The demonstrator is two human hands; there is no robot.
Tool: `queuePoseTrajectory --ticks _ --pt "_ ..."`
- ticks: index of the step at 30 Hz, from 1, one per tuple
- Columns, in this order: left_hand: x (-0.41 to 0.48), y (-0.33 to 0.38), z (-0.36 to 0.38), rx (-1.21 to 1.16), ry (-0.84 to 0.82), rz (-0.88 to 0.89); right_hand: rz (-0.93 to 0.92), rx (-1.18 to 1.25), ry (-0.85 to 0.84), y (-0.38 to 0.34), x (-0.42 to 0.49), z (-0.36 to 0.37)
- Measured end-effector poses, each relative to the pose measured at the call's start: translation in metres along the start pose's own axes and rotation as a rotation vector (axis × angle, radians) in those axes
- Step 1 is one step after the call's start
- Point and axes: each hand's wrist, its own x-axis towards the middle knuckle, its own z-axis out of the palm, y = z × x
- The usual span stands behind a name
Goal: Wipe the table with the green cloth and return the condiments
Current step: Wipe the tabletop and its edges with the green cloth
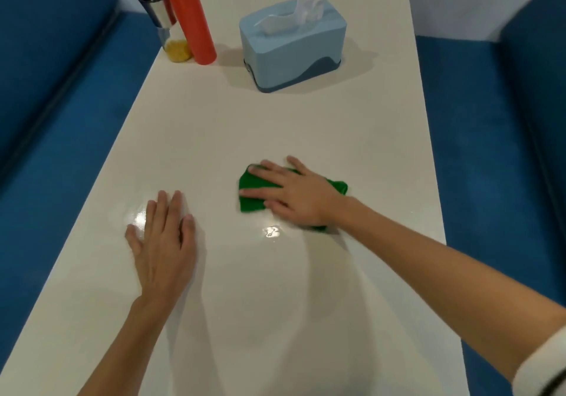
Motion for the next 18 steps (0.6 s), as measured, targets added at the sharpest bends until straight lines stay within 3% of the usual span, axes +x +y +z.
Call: queuePoseTrajectory --ticks 4,8,11,18 --pt "0.0 0.001 0.003 -0.014 0.028 -0.012 0.258 -0.004 0.069 0.023 0.048 -0.007" --pt "0.001 0.001 0.001 -0.155 0.055 -0.036 0.466 0.038 0.138 -0.006 0.102 0.001" --pt "-0.001 -0.009 -0.008 -0.353 0.109 -0.069 0.336 0.043 0.128 -0.055 0.116 0.011" --pt "-0.001 -0.076 -0.032 -0.145 0.233 -0.214 -0.076 0.049 0.029 -0.107 0.05 0.03"
